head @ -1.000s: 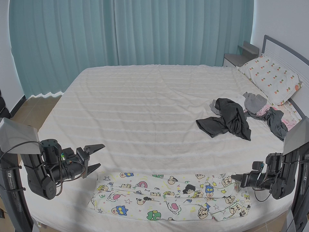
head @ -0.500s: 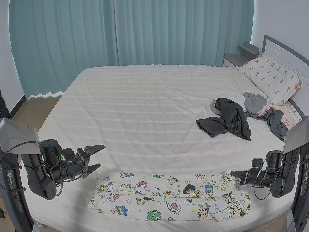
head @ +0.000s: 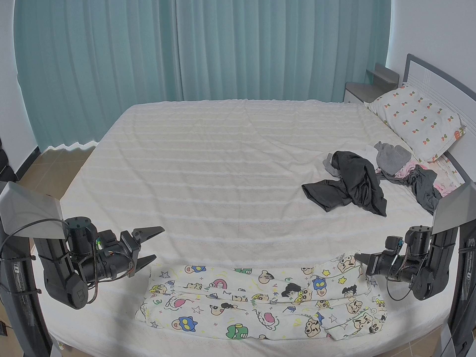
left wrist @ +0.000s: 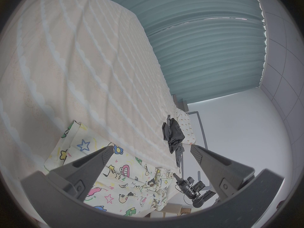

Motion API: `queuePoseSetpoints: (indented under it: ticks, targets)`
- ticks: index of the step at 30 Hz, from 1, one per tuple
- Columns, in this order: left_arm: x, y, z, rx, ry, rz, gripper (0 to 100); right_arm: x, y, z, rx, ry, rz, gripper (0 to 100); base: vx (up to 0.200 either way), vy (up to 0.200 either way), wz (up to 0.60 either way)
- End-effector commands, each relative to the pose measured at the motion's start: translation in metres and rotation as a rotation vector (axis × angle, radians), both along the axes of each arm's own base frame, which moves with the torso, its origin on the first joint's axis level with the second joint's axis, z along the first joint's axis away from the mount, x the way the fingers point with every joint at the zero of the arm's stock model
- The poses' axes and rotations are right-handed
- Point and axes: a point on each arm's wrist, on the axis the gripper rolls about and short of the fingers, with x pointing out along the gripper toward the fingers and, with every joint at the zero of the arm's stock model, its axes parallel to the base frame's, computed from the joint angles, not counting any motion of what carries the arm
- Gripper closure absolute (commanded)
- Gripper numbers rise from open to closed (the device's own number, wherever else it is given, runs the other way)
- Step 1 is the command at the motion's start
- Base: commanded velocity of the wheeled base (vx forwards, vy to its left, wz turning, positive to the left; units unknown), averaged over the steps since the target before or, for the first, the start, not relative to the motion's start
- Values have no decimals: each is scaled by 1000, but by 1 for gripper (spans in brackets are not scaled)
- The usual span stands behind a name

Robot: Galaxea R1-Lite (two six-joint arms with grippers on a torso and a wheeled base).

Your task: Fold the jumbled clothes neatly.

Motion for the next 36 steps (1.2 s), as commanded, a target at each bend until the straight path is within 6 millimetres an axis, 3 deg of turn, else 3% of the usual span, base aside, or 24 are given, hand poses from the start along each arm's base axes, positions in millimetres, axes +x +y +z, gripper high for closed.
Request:
queuePoseSetpoints:
  ticks: [1,6,7,10,17,20,25,36]
  targets:
    - [0,0,0,0,-3,0,0,4,0,-12,-9,14,-13,100,0,0,0]
    - [0,-1,0,0,-3,-2,0,3,1,-16,-27,29,-28,100,0,0,0]
    - [0,-1,0,0,-3,-2,0,3,1,-16,-26,29,-29,0,0,0,0]
    - [0,-1,0,0,-3,-2,0,2,1,-14,-28,27,-31,0,0,0,0]
    - [0,-1,0,0,-3,-2,0,-5,0,10,-30,-21,-48,0,0,0,0]
    - [0,-1,0,0,-3,-2,0,-21,17,19,-26,-3,18,0,0,0,0]
    - [0,-1,-1,5,-6,-5,0,-38,38,18,-27,50,106,0,0,0,0]
    - [-2,-3,-5,41,-13,-23,0,-39,46,4,36,142,93,0,0,0,0]
